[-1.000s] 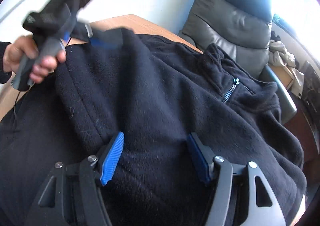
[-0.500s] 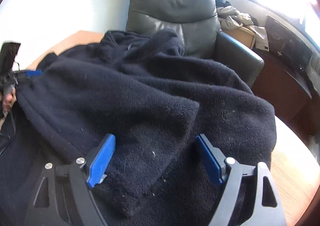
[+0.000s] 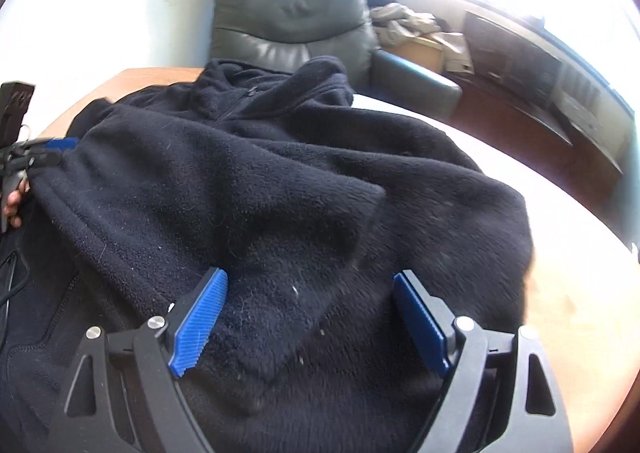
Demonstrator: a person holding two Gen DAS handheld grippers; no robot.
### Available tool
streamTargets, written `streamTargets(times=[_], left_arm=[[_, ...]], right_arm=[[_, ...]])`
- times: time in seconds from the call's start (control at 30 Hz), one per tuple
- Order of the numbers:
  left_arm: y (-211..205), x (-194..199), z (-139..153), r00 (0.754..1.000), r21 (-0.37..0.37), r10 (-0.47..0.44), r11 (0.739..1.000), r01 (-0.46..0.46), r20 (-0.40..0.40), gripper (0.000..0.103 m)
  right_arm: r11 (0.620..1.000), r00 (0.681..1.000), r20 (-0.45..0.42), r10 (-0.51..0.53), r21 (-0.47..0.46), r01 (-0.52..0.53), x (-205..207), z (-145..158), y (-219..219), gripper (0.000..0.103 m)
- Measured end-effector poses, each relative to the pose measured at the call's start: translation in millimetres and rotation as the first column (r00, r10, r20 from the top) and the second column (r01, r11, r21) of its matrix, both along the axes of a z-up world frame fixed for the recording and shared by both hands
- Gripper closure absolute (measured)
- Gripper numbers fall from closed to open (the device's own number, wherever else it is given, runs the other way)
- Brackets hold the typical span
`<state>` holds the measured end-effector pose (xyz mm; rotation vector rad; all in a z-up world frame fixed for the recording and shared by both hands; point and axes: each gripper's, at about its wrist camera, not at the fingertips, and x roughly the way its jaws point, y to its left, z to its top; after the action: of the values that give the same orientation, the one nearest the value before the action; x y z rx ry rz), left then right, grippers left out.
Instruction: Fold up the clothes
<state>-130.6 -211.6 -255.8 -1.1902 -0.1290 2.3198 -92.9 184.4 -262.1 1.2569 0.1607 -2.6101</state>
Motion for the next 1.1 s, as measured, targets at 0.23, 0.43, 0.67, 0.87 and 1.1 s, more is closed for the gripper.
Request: streamTargets(times=[0.23, 0.43, 0.67, 0.87, 1.1], left_arm=[[-24, 15, 4, 0.995, -0.029, 0.095, 0.995, -0.095, 0.000, 0.005], [-9, 36, -7, 0.989, -0.175, 0.140, 0.974, -0.147, -0.051, 0.003], [-14, 37, 4, 0.990, -0.137, 0.144, 0.980, -0.143, -0.001, 0.001], [3, 43, -3, 0.992, -0.230, 0.125, 0.965, -0.128, -0.025, 0.000], [9, 49, 33, 0.988, -0.137, 0.120, 0.982, -0.133, -0.097, 0.000]], right_arm=[[0.980, 0.981, -0.011, -0.195, -0.035, 0.195, 17, 0, 22, 0.017], [0.977, 0.981, 0.021, -0.195, 0.095, 0.192, 23, -16, 0, 0.019], [0.973, 0.976, -0.002, -0.218, 0.071, 0.218, 17, -16, 1, 0.021], [0.980, 0.980, 0.011, -0.200, 0.003, 0.200, -1, -16, 14, 0.021], [0.968, 0.968, 0.037, -0.247, 0.059, 0.245, 3, -13, 17, 0.022]])
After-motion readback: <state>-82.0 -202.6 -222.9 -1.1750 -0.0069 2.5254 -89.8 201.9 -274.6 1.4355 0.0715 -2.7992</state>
